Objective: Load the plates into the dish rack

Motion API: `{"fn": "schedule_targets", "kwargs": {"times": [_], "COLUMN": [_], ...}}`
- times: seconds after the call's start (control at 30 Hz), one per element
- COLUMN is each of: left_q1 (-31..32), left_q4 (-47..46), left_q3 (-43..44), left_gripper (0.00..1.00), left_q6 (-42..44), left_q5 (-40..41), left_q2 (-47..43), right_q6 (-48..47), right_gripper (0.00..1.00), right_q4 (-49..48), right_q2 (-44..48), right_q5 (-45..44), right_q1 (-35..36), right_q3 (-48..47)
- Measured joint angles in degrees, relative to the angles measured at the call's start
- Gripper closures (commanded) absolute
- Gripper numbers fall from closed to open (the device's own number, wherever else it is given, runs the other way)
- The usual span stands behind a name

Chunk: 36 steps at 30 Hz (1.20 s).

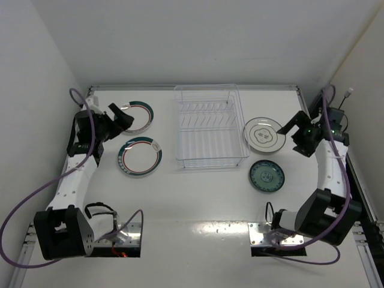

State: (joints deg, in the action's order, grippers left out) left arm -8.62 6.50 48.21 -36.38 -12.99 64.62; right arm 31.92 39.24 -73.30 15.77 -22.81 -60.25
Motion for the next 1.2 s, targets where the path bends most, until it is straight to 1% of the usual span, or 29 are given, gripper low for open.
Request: {"fn": "schedule_targets", "kwargs": {"times": [0.03, 0.13, 0.27, 0.3, 0.37, 0.4, 0.53, 0.7, 0.83, 0.87, 0.9, 1.0, 1.07, 1.1, 1.13, 1.2], "left_q1": [1.1, 1.5, 1.4, 1.4, 1.4, 1.4, 1.4, 1.4, 1.4, 1.4, 1.4, 1.4, 1.4, 1.4, 1.4, 1.4], "left_q4": [0.0, -0.2, -0.1, 0.1, 0.2, 0.3, -0.2, -0.2, -0.4, -0.4, -0.4, -0.6, -0.6, -0.6, -0.7, -0.7], "left_q3": [-0.2, -1.3, -2.0, -2.0, -2.0, -2.0, -2.0, -2.0, -2.0, -2.0, -2.0, -2.0, -2.0, -2.0, -2.0, -2.0], "left_gripper": [0.0, 0.0, 0.0, 0.0, 0.0, 0.0, 0.0, 0.0, 0.0, 0.0, 0.0, 0.0, 0.0, 0.0, 0.0, 0.0], "left_q6": [0.7, 1.9, 2.7, 2.8, 3.0, 3.0, 3.1, 3.4, 3.4, 3.5, 3.5, 3.6, 3.6, 3.6, 3.6, 3.6], "left_q5": [-0.5, -2.7, -6.0, -6.8, -7.7, -8.0, -9.4, -10.1, -10.4, -10.5, -10.8, -11.3, -11.7, -11.7, -11.8, -11.9], "left_q2": [0.0, 1.6, 5.2, 5.9, 6.6, 6.7, 6.7, 6.7, 6.7, 6.7, 6.7, 6.7, 6.7, 6.7, 6.7, 6.7], "right_q6": [0.8, 2.8, 4.3, 4.9, 6.2, 6.9, 8.1, 8.2, 8.3, 8.5, 8.7, 10.0, 10.3, 10.4, 10.5, 10.8], "right_gripper": [0.0, 0.0, 0.0, 0.04, 0.06, 0.09, 0.09, 0.17, 0.31, 0.41, 0.43, 0.43, 0.52, 0.58, 0.71, 0.87], "right_q4": [-1.1, -4.9, -7.7, -8.4, -10.7, -11.8, -13.6, -13.4, -14.3, -14.8, -15.3, -15.6, -16.3, -16.8, -17.1, -17.6], "right_q2": [-0.3, -3.3, -11.0, -13.4, -18.0, -20.3, -27.8, -31.1, -35.0, -36.4, -38.2, -42.9, -44.0, -44.6, -45.2, -46.1], "right_q5": [1.5, 4.3, 5.9, 6.8, 8.7, 9.5, 10.7, 9.7, 10.6, 11.5, 12.5, 17.3, 18.7, 18.8, 19.0, 19.4], "right_q1": [-1.8, -6.3, -9.1, -9.4, -9.7, -9.8, -9.3, -8.9, -8.7, -8.7, -8.6, -8.0, -7.2, -6.6, -6.1, -5.6], "right_q3": [0.3, 0.5, -0.3, -0.4, -0.5, -0.5, -1.0, -2.4, -4.4, -4.8, -5.4, -7.7, -8.9, -9.3, -9.6, -9.8]}}
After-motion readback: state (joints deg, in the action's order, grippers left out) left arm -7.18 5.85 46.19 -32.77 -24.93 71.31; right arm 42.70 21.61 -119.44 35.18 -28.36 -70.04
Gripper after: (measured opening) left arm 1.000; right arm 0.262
